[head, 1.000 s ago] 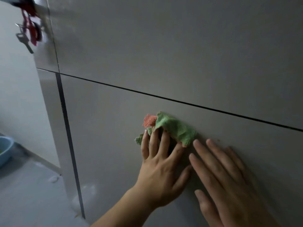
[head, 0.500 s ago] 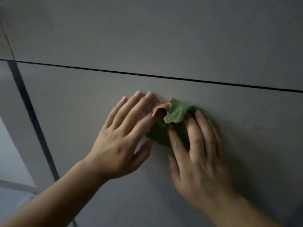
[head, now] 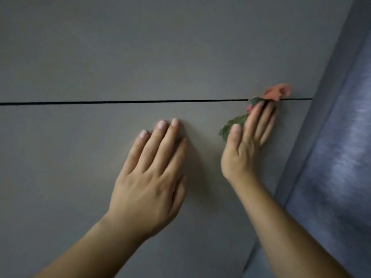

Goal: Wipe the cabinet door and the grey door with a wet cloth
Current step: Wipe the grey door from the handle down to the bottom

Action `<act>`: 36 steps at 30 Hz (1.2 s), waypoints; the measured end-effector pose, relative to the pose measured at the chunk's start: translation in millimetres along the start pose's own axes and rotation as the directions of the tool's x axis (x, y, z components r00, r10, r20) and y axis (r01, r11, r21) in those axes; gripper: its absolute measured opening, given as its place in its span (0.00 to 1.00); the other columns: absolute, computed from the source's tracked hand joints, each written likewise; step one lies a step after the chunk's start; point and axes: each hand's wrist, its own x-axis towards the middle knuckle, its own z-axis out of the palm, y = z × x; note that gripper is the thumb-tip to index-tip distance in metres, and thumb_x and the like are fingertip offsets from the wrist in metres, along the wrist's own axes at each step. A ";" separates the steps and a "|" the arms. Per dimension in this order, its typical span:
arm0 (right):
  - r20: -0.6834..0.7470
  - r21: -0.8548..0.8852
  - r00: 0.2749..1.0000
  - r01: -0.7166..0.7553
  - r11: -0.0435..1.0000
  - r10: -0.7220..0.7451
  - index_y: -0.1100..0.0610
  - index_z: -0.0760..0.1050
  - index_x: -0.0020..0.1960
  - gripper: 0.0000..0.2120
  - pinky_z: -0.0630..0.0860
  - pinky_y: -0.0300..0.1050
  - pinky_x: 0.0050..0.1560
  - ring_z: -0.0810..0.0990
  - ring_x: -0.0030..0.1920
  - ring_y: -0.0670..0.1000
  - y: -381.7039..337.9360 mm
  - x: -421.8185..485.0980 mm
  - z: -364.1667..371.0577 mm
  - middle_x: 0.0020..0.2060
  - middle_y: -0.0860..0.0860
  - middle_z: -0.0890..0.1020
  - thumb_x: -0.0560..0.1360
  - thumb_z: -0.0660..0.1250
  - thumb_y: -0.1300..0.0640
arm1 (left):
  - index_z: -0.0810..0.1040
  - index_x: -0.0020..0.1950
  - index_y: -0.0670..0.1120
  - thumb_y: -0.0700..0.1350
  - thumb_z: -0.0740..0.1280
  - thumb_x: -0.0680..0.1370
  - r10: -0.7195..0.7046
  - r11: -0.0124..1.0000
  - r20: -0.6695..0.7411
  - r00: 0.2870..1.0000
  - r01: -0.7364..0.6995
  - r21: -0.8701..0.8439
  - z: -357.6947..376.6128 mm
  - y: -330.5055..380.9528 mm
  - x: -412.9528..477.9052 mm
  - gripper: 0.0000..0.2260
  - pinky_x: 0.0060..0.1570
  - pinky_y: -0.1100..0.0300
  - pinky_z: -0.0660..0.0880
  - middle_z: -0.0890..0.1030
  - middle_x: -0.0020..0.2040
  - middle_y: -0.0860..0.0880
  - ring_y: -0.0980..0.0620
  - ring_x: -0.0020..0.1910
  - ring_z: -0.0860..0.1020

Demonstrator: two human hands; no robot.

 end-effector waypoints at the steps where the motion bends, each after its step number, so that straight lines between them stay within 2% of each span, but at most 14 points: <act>1: -0.009 0.005 1.000 -0.026 1.000 0.026 0.67 0.55 0.79 0.32 0.46 0.60 0.80 0.50 0.79 0.70 -2.9 1.9 -0.6 0.79 0.67 0.55 0.83 0.48 0.47 | 0.70 0.77 0.40 0.50 0.63 0.79 -0.006 1.000 0.006 1.000 0.006 -0.006 -1.6 2.1 0.3 0.28 0.80 0.42 0.53 0.58 0.82 0.40 0.40 0.82 0.56; 5: 0.201 -0.061 0.914 0.370 0.927 -0.352 0.61 0.52 0.81 0.29 0.47 0.65 0.79 0.48 0.80 0.69 -10.7 -26.8 -3.2 0.80 0.61 0.54 0.85 0.45 0.46 | 0.69 0.77 0.40 0.48 0.65 0.76 -0.008 1.000 0.017 1.000 0.008 -0.027 -6.4 4.0 0.1 0.30 0.80 0.41 0.53 0.59 0.82 0.39 0.40 0.82 0.56; 7: 0.242 -0.055 0.874 0.447 0.893 -0.422 0.57 0.52 0.81 0.29 0.47 0.65 0.79 0.46 0.81 0.66 0.4 -18.7 -12.2 0.80 0.59 0.52 0.84 0.48 0.46 | 0.68 0.78 0.39 0.48 0.66 0.74 -0.017 1.000 0.028 0.999 0.017 -0.016 -4.9 6.1 1.2 0.32 0.80 0.40 0.53 0.58 0.82 0.38 0.39 0.82 0.55; 11: 0.031 -0.057 0.985 0.172 0.983 -0.170 0.62 0.57 0.80 0.33 0.50 0.69 0.77 0.50 0.80 0.68 29.5 16.8 -11.0 0.80 0.63 0.55 0.79 0.56 0.49 | 0.66 0.79 0.38 0.50 0.67 0.72 -0.052 0.999 0.062 0.997 0.052 -0.002 4.1 15.1 4.4 0.36 0.80 0.39 0.49 0.54 0.83 0.37 0.37 0.82 0.51; 14: -0.033 -0.071 0.999 0.018 0.997 -0.020 0.62 0.57 0.80 0.33 0.52 0.67 0.77 0.53 0.79 0.67 22.6 7.0 -0.6 0.79 0.64 0.58 0.80 0.53 0.46 | 0.66 0.78 0.38 0.50 0.67 0.72 -0.066 0.998 0.014 0.998 0.066 0.010 13.8 20.6 8.5 0.36 0.80 0.39 0.48 0.54 0.83 0.37 0.37 0.82 0.51; 18: 0.213 -0.128 0.885 0.444 0.887 -0.413 0.53 0.52 0.80 0.29 0.47 0.66 0.78 0.48 0.80 0.65 24.1 -41.7 2.5 0.81 0.59 0.54 0.83 0.45 0.42 | 0.68 0.78 0.40 0.50 0.65 0.77 -0.092 0.996 -0.032 0.995 0.092 -0.010 21.8 36.2 15.1 0.30 0.80 0.40 0.50 0.56 0.82 0.37 0.37 0.82 0.52; 20: 0.258 -0.116 0.828 0.537 0.835 -0.497 0.50 0.51 0.80 0.28 0.45 0.66 0.79 0.44 0.81 0.62 41.0 -32.6 -6.3 0.81 0.57 0.52 0.83 0.45 0.41 | 0.68 0.78 0.40 0.50 0.65 0.76 -0.072 0.997 -0.013 0.997 0.072 -0.004 27.9 42.9 15.3 0.31 0.80 0.40 0.49 0.56 0.82 0.37 0.37 0.82 0.52; 22: 0.151 -0.141 0.904 0.421 0.896 -0.400 0.54 0.53 0.81 0.30 0.48 0.65 0.79 0.47 0.81 0.64 61.1 -7.3 -10.9 0.81 0.61 0.55 0.83 0.48 0.43 | 0.67 0.78 0.39 0.50 0.67 0.73 -0.046 0.999 0.024 0.999 0.046 0.019 34.1 47.7 13.8 0.35 0.80 0.39 0.49 0.56 0.82 0.37 0.37 0.82 0.52; 24: -0.032 -0.089 0.992 0.115 0.989 -0.118 0.60 0.56 0.81 0.33 0.48 0.63 0.79 0.51 0.80 0.66 73.5 20.3 -11.8 0.80 0.63 0.57 0.80 0.53 0.46 | 0.67 0.78 0.38 0.50 0.68 0.71 -0.035 0.998 0.037 0.999 0.033 0.045 38.8 51.4 12.5 0.36 0.80 0.39 0.49 0.56 0.82 0.37 0.37 0.82 0.52; 26: -0.084 -0.039 0.996 -0.041 0.998 0.038 0.63 0.56 0.80 0.35 0.48 0.61 0.79 0.52 0.80 0.67 72.0 20.7 -6.8 0.80 0.63 0.58 0.78 0.53 0.47 | 0.65 0.79 0.38 0.49 0.68 0.71 -0.040 0.997 0.037 0.998 0.038 0.068 41.7 54.5 12.4 0.38 0.80 0.39 0.49 0.55 0.83 0.37 0.37 0.82 0.51; 28: -0.001 -0.071 0.996 0.090 0.993 -0.090 0.63 0.57 0.80 0.34 0.49 0.65 0.78 0.53 0.79 0.69 70.0 -8.1 -3.6 0.79 0.64 0.59 0.79 0.53 0.46 | 0.64 0.80 0.38 0.49 0.68 0.71 -0.050 0.996 0.041 0.998 0.047 0.080 43.2 57.0 12.6 0.38 0.80 0.39 0.48 0.54 0.83 0.37 0.37 0.82 0.51; 32: 0.216 -0.068 0.887 0.432 0.899 -0.409 0.58 0.57 0.79 0.30 0.49 0.67 0.78 0.49 0.80 0.66 88.3 -53.3 -12.3 0.79 0.61 0.58 0.82 0.50 0.43 | 0.65 0.79 0.39 0.49 0.67 0.71 -0.052 0.995 0.037 0.998 0.049 0.083 44.8 60.3 11.2 0.37 0.80 0.39 0.48 0.55 0.82 0.37 0.36 0.82 0.51; 34: 0.099 -0.035 0.932 0.354 0.934 -0.349 0.58 0.60 0.76 0.27 0.51 0.63 0.78 0.53 0.79 0.66 93.1 -32.4 -11.2 0.77 0.63 0.62 0.83 0.51 0.44 | 0.65 0.79 0.39 0.49 0.67 0.72 -0.039 0.997 0.038 0.999 0.036 0.075 48.0 63.4 9.9 0.37 0.80 0.38 0.48 0.55 0.82 0.36 0.36 0.82 0.51; 36: -0.071 0.031 0.987 0.145 0.989 -0.142 0.62 0.63 0.75 0.26 0.54 0.64 0.77 0.57 0.78 0.69 86.8 -0.9 -8.3 0.76 0.66 0.64 0.82 0.55 0.49 | 0.65 0.79 0.39 0.48 0.68 0.71 -0.028 0.996 0.043 0.999 0.025 0.081 51.9 66.9 8.7 0.37 0.80 0.38 0.49 0.55 0.82 0.37 0.36 0.82 0.51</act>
